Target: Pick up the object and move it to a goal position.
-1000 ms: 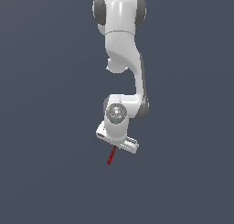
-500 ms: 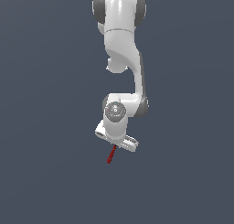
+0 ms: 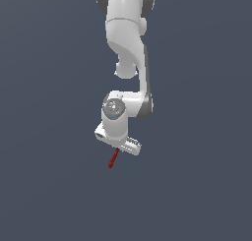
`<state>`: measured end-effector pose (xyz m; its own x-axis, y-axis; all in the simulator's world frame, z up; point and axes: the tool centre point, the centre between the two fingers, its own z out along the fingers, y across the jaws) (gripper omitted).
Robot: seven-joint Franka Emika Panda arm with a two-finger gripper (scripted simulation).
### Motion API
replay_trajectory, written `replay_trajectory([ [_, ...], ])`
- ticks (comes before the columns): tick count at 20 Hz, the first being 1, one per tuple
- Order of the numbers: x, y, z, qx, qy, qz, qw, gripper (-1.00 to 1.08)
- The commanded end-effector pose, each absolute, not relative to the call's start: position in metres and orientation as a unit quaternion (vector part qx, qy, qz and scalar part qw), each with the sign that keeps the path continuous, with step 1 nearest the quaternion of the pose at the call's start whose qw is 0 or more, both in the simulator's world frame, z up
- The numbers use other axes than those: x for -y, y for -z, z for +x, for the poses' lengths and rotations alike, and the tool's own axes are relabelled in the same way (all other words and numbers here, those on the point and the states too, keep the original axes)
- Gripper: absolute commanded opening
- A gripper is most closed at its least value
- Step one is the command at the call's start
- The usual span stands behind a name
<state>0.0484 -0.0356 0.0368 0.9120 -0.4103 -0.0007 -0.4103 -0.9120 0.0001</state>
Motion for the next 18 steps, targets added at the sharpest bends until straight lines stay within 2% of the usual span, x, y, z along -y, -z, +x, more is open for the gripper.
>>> replay_trajectory([
  [1,0.049,-0.048,0.038,-0.21,0.0,-0.978,0.0,-1.0],
  [18,0.157,-0.134,-0.047,-0.21,0.0,-0.978,0.001,-1.0],
])
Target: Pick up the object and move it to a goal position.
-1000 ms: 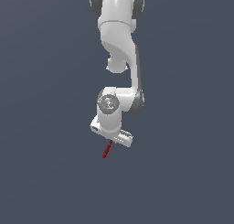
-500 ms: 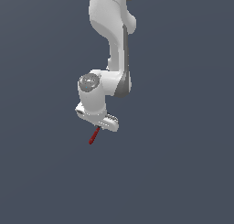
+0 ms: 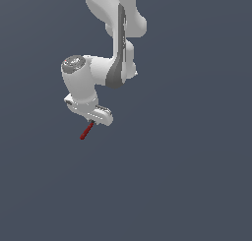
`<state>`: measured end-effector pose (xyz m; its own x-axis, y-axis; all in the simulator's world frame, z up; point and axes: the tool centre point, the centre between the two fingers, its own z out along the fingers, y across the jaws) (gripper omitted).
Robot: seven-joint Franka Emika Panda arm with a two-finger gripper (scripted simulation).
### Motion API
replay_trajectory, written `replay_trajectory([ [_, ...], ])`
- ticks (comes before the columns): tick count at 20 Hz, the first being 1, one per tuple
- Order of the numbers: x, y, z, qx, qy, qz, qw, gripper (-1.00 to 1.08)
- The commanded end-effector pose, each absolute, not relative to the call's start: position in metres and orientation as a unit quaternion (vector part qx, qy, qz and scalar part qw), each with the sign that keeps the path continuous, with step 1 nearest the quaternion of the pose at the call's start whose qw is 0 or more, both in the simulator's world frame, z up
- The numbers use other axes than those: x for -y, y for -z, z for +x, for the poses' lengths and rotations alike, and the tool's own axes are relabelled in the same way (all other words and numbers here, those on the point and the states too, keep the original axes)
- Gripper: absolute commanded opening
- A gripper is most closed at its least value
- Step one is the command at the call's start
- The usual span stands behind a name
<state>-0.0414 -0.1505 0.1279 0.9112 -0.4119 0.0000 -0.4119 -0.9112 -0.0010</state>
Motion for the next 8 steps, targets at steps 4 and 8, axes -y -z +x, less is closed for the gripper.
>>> replay_trajectory([
  [4,0.17,-0.144,-0.056,-0.21,0.0,-0.978,0.001,-1.0],
  [8,0.175,-0.148,-0.059,-0.21,0.0,-0.978,0.0,-1.0],
])
